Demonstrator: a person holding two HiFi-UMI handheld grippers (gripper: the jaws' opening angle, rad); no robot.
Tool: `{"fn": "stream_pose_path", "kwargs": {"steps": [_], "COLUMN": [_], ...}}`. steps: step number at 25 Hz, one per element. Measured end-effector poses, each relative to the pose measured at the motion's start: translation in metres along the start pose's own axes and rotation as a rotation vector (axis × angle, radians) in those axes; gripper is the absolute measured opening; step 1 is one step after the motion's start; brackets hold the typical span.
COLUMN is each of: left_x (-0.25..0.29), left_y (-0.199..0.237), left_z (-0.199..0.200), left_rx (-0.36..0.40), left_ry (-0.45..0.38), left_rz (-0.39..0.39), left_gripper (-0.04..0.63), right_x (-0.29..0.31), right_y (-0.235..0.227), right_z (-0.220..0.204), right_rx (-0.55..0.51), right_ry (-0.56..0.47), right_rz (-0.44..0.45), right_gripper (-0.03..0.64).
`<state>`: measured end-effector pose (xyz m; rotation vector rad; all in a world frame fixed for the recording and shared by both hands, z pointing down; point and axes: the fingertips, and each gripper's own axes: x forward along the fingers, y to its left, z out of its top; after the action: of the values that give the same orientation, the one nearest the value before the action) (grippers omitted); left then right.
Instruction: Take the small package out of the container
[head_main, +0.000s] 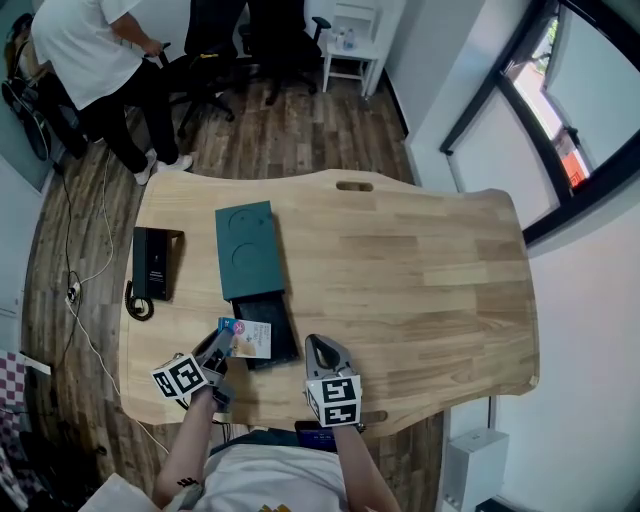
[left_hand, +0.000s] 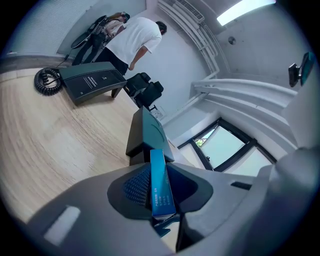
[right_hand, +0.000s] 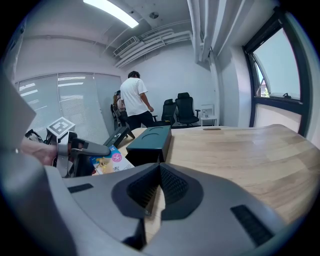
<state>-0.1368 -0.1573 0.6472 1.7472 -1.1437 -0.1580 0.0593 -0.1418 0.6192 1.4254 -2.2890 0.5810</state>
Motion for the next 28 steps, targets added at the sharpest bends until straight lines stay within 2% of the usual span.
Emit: {"fn": "stream_pose_path", "kwargs": {"steps": [7,14,20,28], "left_x": [-0.006,-0.022,-0.028,-0.040], "left_y": [-0.020,-0.038,-0.071,-0.106], "left_z": [0.006,0.020,0.025,0.031], "left_rx": [-0.005,-0.060,-0.078,-0.152], "left_ry": [-0.030,-0.102,-0.129,-0.159], "left_rz": [-0.037,-0.095,-0.187,-0.300], "left_gripper": [0.094,0.094,0.094,0.094], "right_x": [-0.010,-0.019,-0.033,-0.054], "right_y": [0.003,0.012,0.024,0.027], "right_z": [0.013,0.022,0.033,0.047], "right_rx": [-0.006,-0.002,0.004,-0.021], "right_ry": [-0.033,-0.069,-0.121,-0.163], "right_rz": [-0.002,0.002,0.024,0.000], "right_gripper": [0.005,0.005,0.005,0.005]}}
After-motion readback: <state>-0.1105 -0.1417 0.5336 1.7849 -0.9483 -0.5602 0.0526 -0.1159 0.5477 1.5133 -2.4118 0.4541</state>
